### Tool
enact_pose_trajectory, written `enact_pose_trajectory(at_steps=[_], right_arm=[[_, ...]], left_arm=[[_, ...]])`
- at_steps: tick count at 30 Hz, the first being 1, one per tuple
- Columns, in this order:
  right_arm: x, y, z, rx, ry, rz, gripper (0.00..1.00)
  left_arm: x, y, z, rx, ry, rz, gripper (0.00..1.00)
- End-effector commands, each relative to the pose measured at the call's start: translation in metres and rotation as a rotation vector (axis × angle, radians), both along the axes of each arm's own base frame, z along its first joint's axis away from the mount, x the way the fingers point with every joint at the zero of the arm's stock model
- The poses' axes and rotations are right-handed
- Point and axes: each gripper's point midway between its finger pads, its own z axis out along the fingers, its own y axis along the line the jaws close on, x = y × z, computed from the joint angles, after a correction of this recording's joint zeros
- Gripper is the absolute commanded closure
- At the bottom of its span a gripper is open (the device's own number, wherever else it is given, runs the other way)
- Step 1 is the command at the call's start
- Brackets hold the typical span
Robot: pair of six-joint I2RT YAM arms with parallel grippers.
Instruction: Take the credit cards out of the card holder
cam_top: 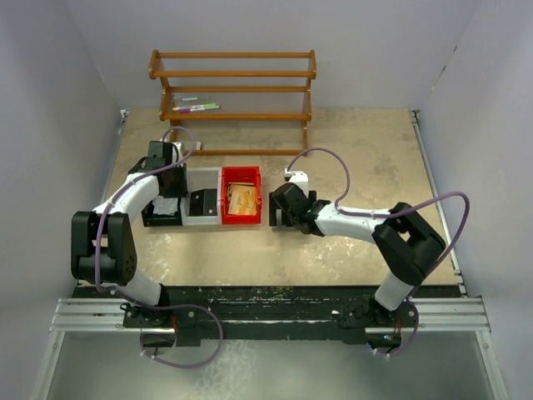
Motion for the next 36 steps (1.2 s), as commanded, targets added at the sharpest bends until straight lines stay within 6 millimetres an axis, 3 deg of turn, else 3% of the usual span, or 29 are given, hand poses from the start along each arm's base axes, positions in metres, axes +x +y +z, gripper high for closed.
enact_pose_trajectory(at_steps=[1,5,7,14,18,22,28,36], right_arm=[[0.003,-0.006,-0.010,-0.072,0.006,0.020,0.00],[-0.003,-0.011,-0.018,-0.077,0.002,0.030,0.02],[-0.010,-0.004,-0.017,-0.045,-0.006,0.067,0.04],[-0.073,0.043,-0.029,-0.031,0.026,0.242,0.07],[-0.106,0.060,-0.034,-0.006,0.048,0.277,0.08],[-0.129,0.074,-0.041,-0.004,0.066,0.307,0.08],[-0.138,0.089,-0.034,0.072,0.091,0.301,0.06],[-0.130,0.077,-0.005,0.058,0.027,0.284,0.00]], left_arm=[[0.010,-0.003,0.033,-0.066,-0.107,0.065,0.69],[0.011,-0.005,0.032,-0.078,-0.097,0.057,0.70],[0.014,-0.007,0.033,-0.093,-0.098,0.054,0.70],[0.025,-0.018,0.041,-0.150,-0.115,0.059,0.70],[0.028,-0.024,0.041,-0.171,-0.119,0.059,0.71],[0.028,-0.045,0.039,-0.183,-0.118,0.016,0.73],[0.029,-0.083,0.038,-0.201,-0.113,-0.063,0.73],[0.043,-0.112,0.041,-0.204,-0.113,-0.083,0.74]])
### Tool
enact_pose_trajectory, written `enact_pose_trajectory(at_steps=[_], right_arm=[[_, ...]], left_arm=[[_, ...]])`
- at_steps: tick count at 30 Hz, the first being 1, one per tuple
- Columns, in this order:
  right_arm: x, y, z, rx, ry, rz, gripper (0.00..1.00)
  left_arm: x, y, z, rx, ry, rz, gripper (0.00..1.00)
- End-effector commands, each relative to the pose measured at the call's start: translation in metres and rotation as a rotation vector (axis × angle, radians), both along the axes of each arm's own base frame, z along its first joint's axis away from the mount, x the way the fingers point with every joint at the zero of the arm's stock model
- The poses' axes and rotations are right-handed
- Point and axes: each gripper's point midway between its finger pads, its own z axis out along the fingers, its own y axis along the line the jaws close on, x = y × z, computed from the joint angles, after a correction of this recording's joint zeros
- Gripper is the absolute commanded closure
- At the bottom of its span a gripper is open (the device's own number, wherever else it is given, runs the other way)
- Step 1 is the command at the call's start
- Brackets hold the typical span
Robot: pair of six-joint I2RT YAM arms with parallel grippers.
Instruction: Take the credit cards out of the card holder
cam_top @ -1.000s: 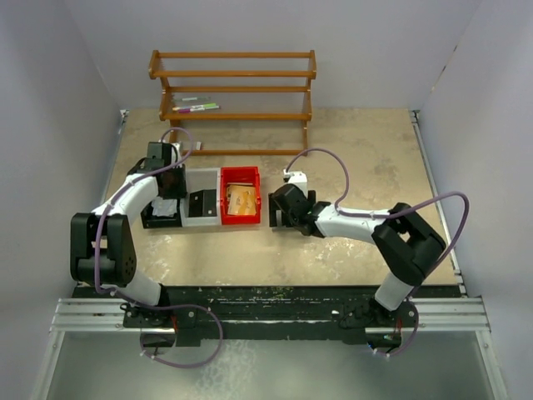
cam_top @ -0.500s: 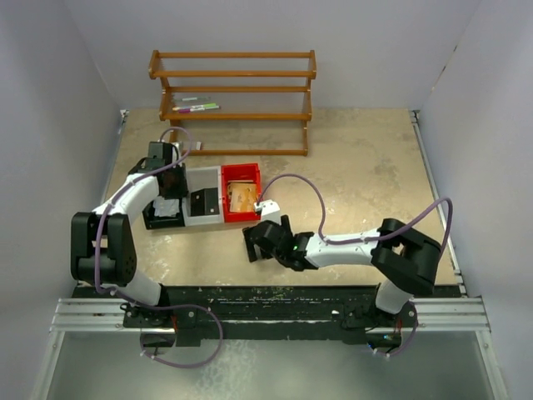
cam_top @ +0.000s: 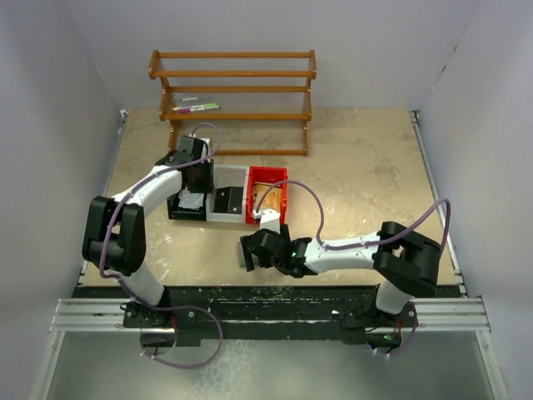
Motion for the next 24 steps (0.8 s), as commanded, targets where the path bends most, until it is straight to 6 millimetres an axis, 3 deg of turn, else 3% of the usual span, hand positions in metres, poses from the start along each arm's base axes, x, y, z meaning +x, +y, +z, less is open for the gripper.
enact_pose_trajectory(at_steps=[1,4,5,7,11,15,19,24], right_arm=[[-0.012,-0.016,0.012,0.004,0.040,-0.019,0.00],[-0.017,-0.017,0.027,0.063,0.031,0.011,0.01],[-0.019,-0.015,0.034,0.080,0.020,0.046,0.00],[-0.020,-0.008,0.049,0.099,-0.025,0.145,0.00],[-0.027,0.004,0.076,0.061,-0.138,0.464,0.00],[-0.018,-0.001,0.095,0.068,-0.211,0.683,0.01],[0.010,-0.006,0.104,0.066,-0.280,0.782,0.00],[0.019,0.010,0.084,-0.065,-0.281,0.961,0.00]], left_arm=[[0.033,-0.034,0.041,-0.143,-0.116,0.011,0.73],[0.033,-0.035,0.048,-0.154,-0.131,0.020,0.66],[0.032,-0.036,0.052,-0.162,-0.132,0.012,0.59],[0.027,-0.040,0.063,-0.183,-0.131,-0.016,0.29],[0.012,-0.043,0.093,-0.206,-0.155,-0.105,0.01],[-0.009,-0.041,0.135,-0.239,-0.228,-0.240,0.01],[-0.033,-0.029,0.154,-0.223,-0.203,-0.385,0.01],[-0.056,-0.001,0.174,-0.139,-0.220,-0.458,0.01]])
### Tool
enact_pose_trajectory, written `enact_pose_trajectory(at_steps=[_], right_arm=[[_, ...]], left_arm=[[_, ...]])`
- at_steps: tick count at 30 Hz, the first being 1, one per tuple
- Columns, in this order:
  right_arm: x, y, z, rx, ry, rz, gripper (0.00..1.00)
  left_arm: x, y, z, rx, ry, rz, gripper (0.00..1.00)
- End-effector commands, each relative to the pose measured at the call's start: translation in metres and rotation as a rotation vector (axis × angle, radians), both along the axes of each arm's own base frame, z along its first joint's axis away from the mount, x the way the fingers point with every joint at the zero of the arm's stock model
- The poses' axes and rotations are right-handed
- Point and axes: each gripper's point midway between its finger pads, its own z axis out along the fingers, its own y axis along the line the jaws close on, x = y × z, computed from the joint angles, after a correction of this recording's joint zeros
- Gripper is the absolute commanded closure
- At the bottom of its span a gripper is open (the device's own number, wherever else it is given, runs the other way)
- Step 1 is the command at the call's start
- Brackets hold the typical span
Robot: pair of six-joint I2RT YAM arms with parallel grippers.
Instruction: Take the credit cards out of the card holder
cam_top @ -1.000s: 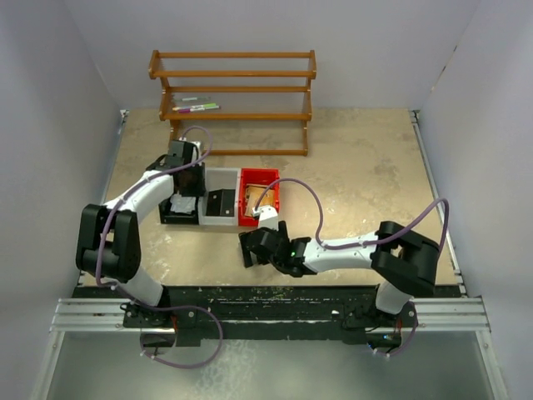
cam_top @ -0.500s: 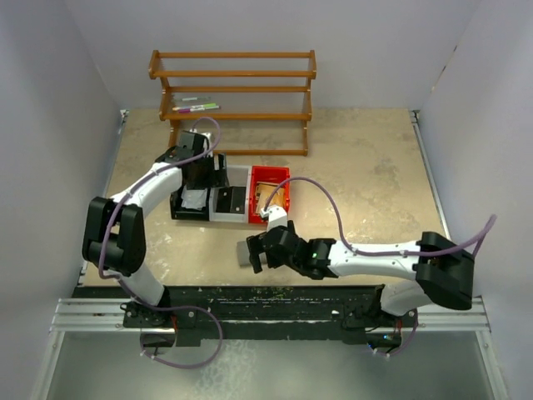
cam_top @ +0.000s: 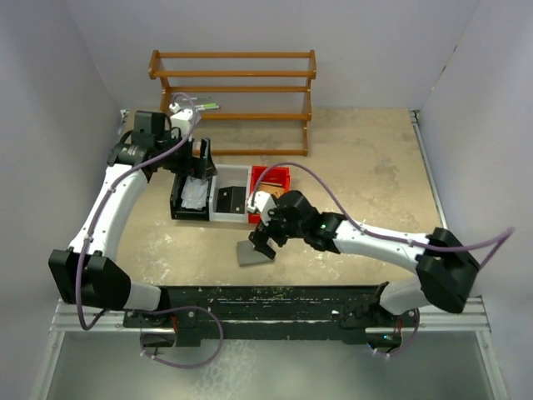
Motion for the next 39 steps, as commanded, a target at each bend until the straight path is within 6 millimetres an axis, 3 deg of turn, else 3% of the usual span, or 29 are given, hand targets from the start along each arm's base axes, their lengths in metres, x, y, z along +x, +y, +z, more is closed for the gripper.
enact_pose_trajectory(at_steps=[1,8,11,18,26,29,32,35,39], right_arm=[[-0.001,0.028,-0.002,-0.076,-0.100,0.285,0.00],[0.014,0.036,-0.025,-0.168,-0.145,0.346,0.00],[0.022,0.046,-0.023,-0.167,-0.164,0.354,0.00],[0.003,0.044,-0.060,-0.263,-0.113,0.413,0.00],[-0.022,0.036,-0.082,-0.285,-0.082,0.420,0.01],[-0.023,0.035,-0.089,-0.314,-0.093,0.397,0.00],[-0.009,0.035,-0.095,-0.355,-0.136,0.298,0.00],[0.001,0.038,-0.094,-0.361,-0.161,0.190,0.08],[-0.006,0.046,-0.083,-0.279,-0.183,0.153,0.17]], left_arm=[[-0.036,0.015,0.023,0.060,-0.035,-0.150,0.01],[-0.072,0.014,0.058,0.089,-0.119,-0.318,0.01],[-0.078,0.012,0.063,0.089,-0.135,-0.346,0.01],[-0.077,0.012,0.074,0.089,-0.164,-0.349,0.01],[-0.075,0.010,0.098,0.075,-0.212,-0.343,0.01],[-0.074,0.010,0.100,0.071,-0.213,-0.334,0.01],[-0.075,0.009,0.103,0.065,-0.218,-0.325,0.01],[-0.077,0.009,0.108,0.061,-0.230,-0.325,0.01],[-0.079,0.008,0.113,0.055,-0.240,-0.332,0.01]])
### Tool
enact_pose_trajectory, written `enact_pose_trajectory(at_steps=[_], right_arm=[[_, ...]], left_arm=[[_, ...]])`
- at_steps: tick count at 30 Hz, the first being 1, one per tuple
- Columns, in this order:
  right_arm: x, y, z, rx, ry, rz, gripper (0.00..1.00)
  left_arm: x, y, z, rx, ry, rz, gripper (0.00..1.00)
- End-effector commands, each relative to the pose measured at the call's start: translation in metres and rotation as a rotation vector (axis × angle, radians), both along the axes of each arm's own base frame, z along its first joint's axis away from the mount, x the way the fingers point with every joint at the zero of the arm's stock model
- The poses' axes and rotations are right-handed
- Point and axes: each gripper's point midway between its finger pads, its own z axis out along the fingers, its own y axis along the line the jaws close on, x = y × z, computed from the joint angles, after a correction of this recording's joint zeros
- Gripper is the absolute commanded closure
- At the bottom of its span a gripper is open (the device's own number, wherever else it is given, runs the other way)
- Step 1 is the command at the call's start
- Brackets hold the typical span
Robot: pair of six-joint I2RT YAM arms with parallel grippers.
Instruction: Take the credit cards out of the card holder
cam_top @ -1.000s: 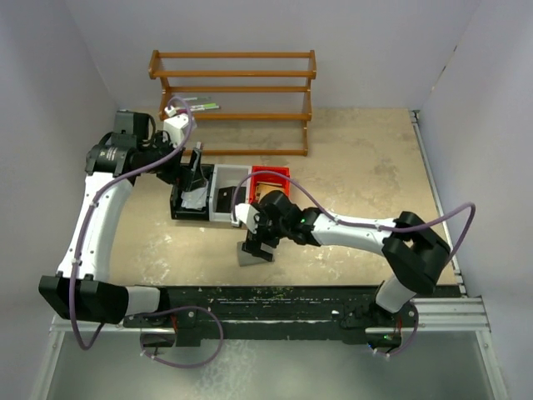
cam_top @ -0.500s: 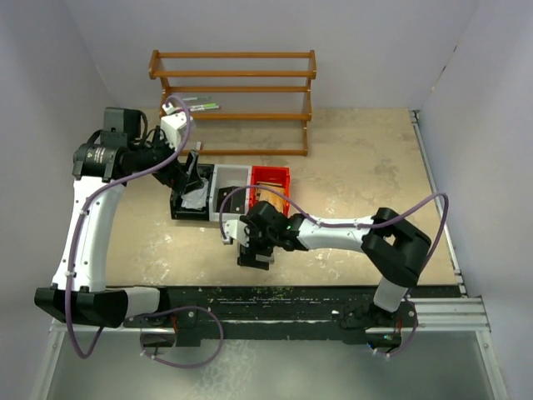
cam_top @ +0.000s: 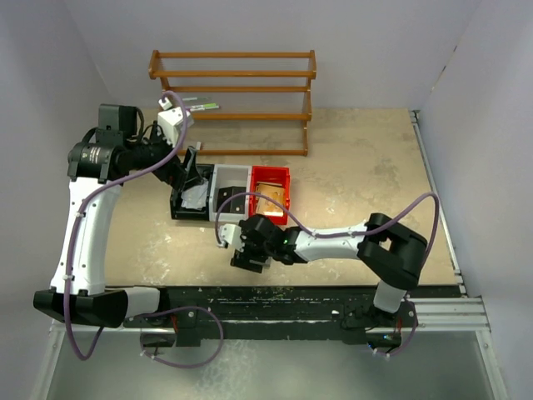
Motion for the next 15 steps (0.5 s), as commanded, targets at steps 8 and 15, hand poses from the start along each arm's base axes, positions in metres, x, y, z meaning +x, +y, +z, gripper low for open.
enact_pose_trajectory(at_steps=[8,15], right_arm=[[0.011,0.015,0.082,0.391,-0.087,-0.189,0.25],[0.018,0.016,0.142,0.640,-0.143,-0.258,0.26]], left_arm=[[-0.010,-0.012,0.011,-0.095,-0.016,-0.016,0.01],[-0.015,-0.020,-0.005,-0.163,0.052,-0.001,0.01]])
